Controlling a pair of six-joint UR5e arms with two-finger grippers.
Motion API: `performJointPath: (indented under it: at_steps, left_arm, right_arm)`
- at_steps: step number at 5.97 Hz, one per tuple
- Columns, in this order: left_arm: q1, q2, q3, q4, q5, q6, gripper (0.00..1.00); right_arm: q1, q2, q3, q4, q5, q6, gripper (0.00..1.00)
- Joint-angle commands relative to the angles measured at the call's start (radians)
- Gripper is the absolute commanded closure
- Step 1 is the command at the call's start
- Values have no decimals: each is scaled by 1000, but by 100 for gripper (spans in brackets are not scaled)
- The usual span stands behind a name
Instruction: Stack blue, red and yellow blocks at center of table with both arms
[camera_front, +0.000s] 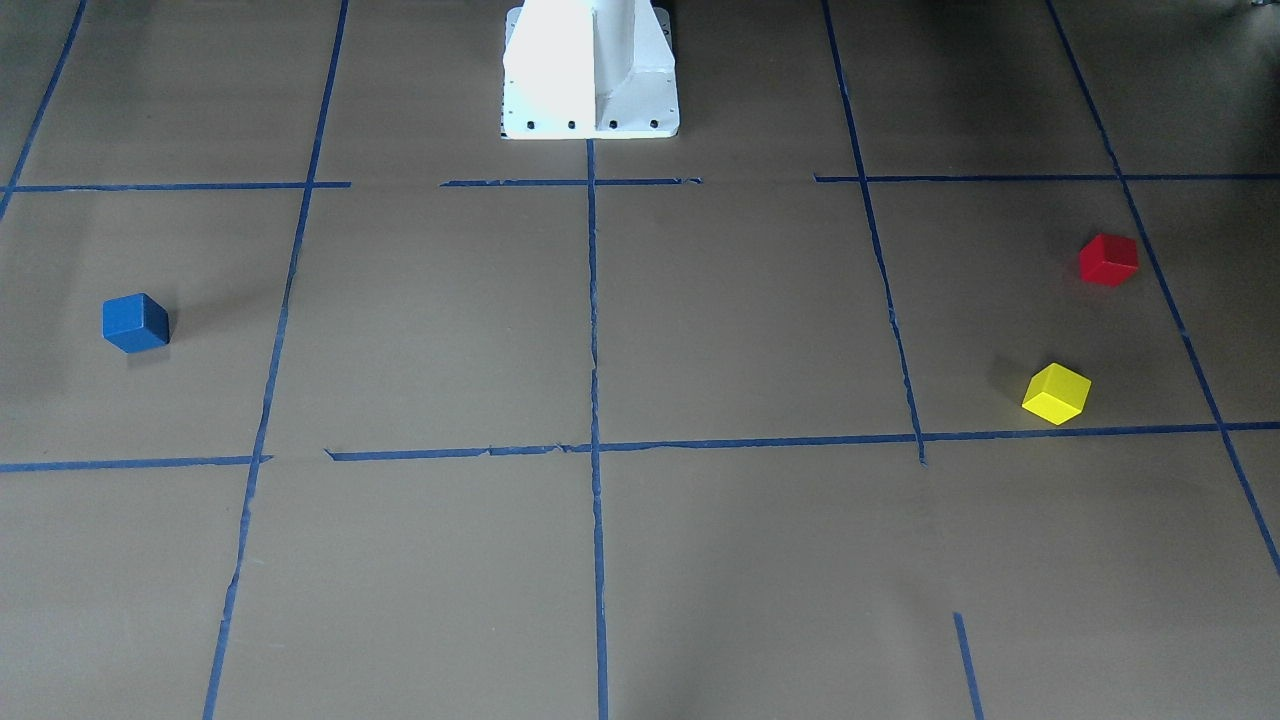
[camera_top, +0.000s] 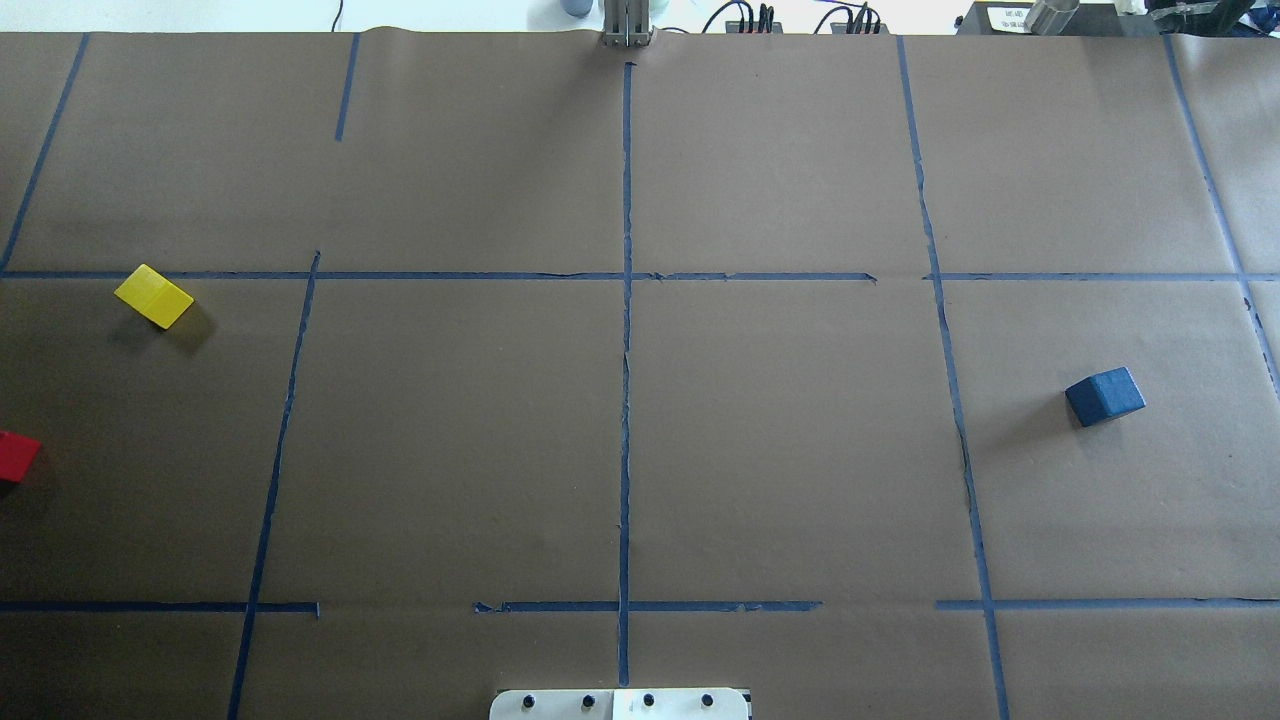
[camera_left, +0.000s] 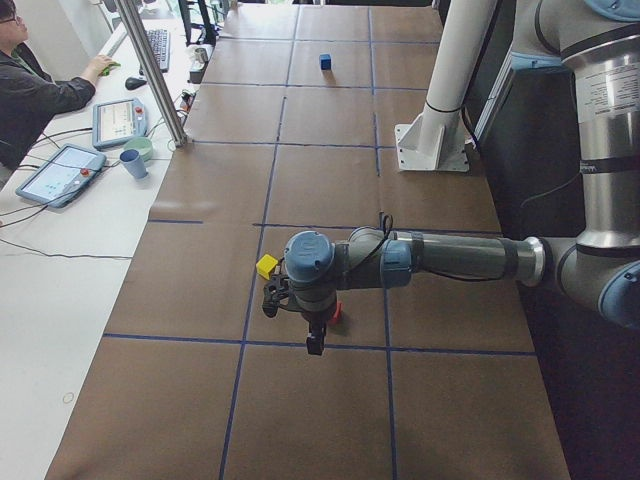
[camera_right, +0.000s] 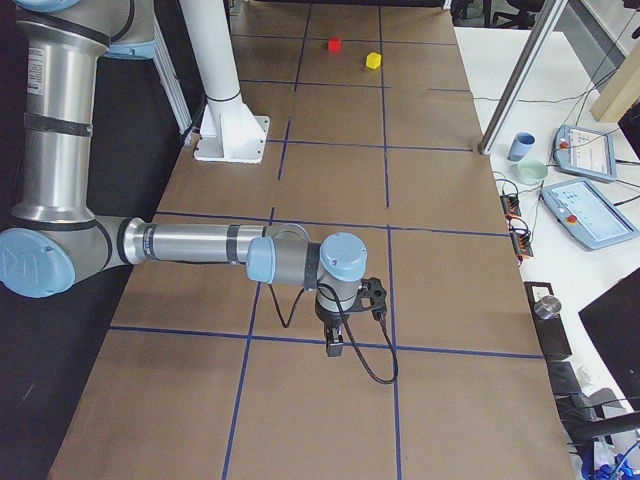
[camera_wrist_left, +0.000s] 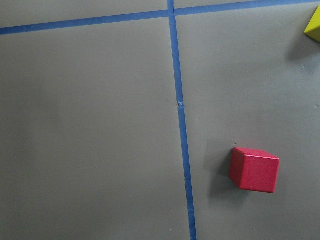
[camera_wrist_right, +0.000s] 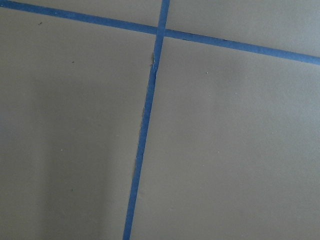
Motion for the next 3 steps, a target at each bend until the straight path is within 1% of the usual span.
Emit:
performJointPath:
  at_steps: [1, 2, 3]
  left_arm:
    - [0, 0, 0, -1, -2, 0, 0]
    - [0, 0, 0, -1, -2, 0, 0]
    - [0, 0, 0, -1, -2, 0, 0]
  right_arm:
    - [-1, 2, 2, 2, 4, 0, 0]
    - [-25, 21, 24, 3, 31, 0, 0]
    - [-84, 34, 35, 94, 41, 6, 0]
